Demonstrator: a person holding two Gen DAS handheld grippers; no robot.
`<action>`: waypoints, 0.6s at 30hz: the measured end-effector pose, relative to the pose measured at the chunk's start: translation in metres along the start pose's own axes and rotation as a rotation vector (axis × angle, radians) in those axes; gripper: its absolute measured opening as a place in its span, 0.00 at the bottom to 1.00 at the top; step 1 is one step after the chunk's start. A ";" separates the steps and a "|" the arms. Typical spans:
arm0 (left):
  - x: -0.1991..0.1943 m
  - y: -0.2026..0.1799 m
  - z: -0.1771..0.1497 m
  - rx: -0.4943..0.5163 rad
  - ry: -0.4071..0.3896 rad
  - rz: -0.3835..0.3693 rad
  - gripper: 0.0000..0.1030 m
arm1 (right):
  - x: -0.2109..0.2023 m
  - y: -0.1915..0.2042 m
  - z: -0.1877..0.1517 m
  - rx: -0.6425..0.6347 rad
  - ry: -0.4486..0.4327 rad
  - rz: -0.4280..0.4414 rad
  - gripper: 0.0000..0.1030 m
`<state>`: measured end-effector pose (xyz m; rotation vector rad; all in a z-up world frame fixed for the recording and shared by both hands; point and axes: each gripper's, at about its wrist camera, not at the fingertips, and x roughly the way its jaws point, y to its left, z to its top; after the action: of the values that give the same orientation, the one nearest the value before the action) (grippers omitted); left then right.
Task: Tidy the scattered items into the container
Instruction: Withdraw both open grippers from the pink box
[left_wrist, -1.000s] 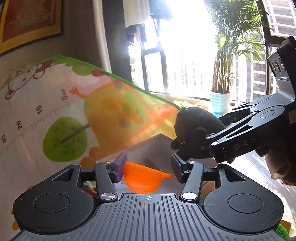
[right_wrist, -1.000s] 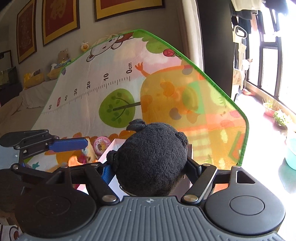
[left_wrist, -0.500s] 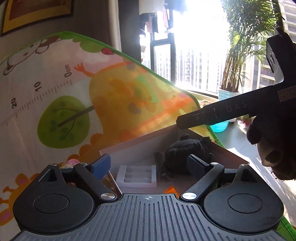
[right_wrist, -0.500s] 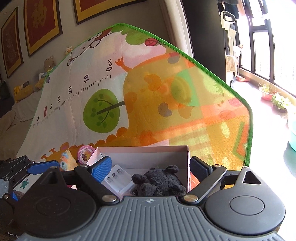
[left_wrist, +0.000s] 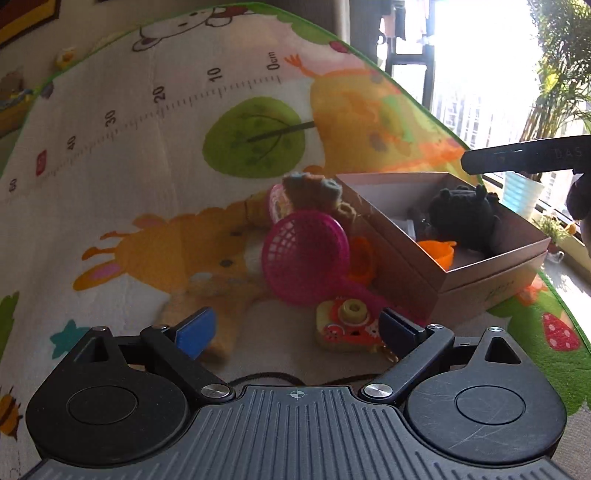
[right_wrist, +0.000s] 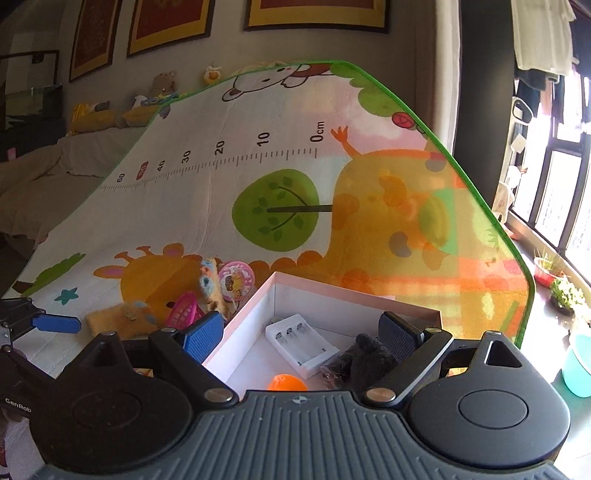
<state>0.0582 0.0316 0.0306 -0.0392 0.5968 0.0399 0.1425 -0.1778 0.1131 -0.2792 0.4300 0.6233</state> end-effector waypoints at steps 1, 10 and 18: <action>-0.003 0.004 -0.005 -0.017 -0.004 0.026 0.96 | -0.002 0.015 -0.002 -0.052 -0.008 -0.002 0.85; -0.018 0.048 -0.033 -0.268 -0.029 0.135 0.98 | 0.007 0.104 -0.016 -0.256 0.089 0.134 0.48; -0.028 0.060 -0.040 -0.361 -0.099 0.121 0.99 | 0.044 0.150 -0.039 -0.410 0.151 0.071 0.48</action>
<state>0.0098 0.0892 0.0114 -0.3491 0.4868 0.2653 0.0706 -0.0538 0.0402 -0.7072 0.4562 0.7617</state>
